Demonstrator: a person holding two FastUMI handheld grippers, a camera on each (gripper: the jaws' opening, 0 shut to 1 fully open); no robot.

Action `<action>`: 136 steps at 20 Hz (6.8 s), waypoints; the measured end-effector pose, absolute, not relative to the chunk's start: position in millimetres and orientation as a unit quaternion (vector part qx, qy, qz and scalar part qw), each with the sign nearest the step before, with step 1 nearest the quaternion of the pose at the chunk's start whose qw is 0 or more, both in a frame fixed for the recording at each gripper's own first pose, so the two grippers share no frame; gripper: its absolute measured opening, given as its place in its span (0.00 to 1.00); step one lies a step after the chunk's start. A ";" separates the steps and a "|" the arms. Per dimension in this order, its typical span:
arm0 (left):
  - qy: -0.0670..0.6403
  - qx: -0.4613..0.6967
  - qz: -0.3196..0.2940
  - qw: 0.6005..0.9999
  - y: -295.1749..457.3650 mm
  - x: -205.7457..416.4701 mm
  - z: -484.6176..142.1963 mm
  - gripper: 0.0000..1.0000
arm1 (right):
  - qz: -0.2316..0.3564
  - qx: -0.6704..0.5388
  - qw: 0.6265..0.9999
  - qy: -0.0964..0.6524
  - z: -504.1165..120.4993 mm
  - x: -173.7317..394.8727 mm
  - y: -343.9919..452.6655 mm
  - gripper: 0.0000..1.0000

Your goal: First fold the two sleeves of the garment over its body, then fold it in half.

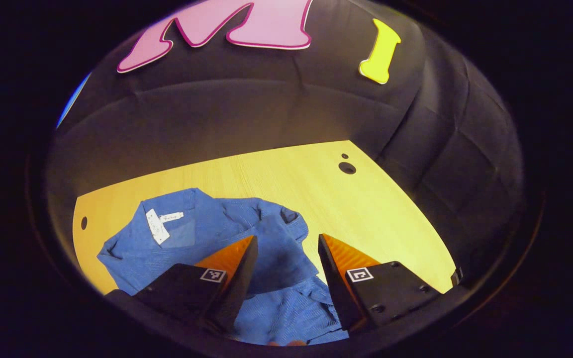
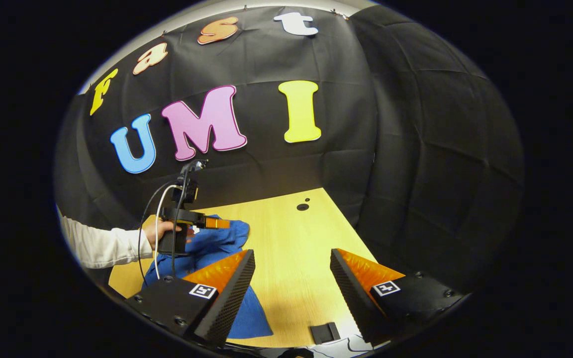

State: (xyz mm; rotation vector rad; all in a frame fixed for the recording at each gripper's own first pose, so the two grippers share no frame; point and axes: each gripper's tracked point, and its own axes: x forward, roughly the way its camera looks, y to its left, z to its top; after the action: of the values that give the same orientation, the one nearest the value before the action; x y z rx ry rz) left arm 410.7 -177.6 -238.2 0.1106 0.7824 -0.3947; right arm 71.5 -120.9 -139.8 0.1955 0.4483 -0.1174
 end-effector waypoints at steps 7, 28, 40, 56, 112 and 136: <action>0.314 0.057 -0.131 0.939 -80.7 294.1 -188.8 0.83 | -0.003 0.086 0.970 0.228 -153.8 86.3 -59.6 0.97; 0.588 -0.029 0.085 0.804 109.6 -5.0 -379.2 0.83 | 0.037 0.011 0.869 0.493 -347.2 -2.1 9.6 0.99; 0.650 -0.068 0.080 0.753 107.9 -8.5 -405.1 0.84 | 0.024 -0.007 0.802 0.596 -394.4 -13.9 -7.6 0.99; 0.657 -0.045 0.030 0.752 89.4 -1.6 -406.9 0.37 | 0.041 0.013 0.759 0.650 -418.7 -20.1 31.4 0.35; 0.403 -0.048 0.086 0.910 178.8 477.4 -237.3 0.66 | 0.075 0.168 0.874 0.450 -339.5 500.7 101.9 0.97; 0.109 0.039 0.061 0.991 33.4 284.4 -1.0 0.79 | 0.081 -0.004 0.994 0.080 -26.0 329.5 86.9 0.98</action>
State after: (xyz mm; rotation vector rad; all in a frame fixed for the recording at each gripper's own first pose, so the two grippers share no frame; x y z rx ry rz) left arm 284.4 33.4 -1.0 0.0789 0.2194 0.1221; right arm 329.5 86.9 -26.0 -0.0089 0.1596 0.1619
